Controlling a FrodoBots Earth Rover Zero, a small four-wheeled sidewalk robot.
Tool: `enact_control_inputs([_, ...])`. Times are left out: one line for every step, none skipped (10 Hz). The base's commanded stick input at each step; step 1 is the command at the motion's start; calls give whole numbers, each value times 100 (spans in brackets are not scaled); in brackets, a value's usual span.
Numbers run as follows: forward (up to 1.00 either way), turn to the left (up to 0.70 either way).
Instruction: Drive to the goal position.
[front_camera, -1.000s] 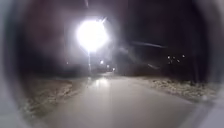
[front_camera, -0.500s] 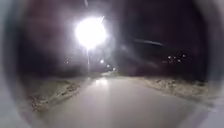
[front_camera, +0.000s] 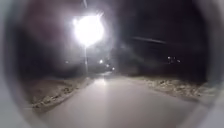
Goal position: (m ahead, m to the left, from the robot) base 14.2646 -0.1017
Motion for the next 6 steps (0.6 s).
enact_control_inputs([100,5])
enact_control_inputs([100,5])
enact_control_inputs([100,5])
enact_control_inputs([100,5])
enact_control_inputs([100,5])
enact_control_inputs([100,5])
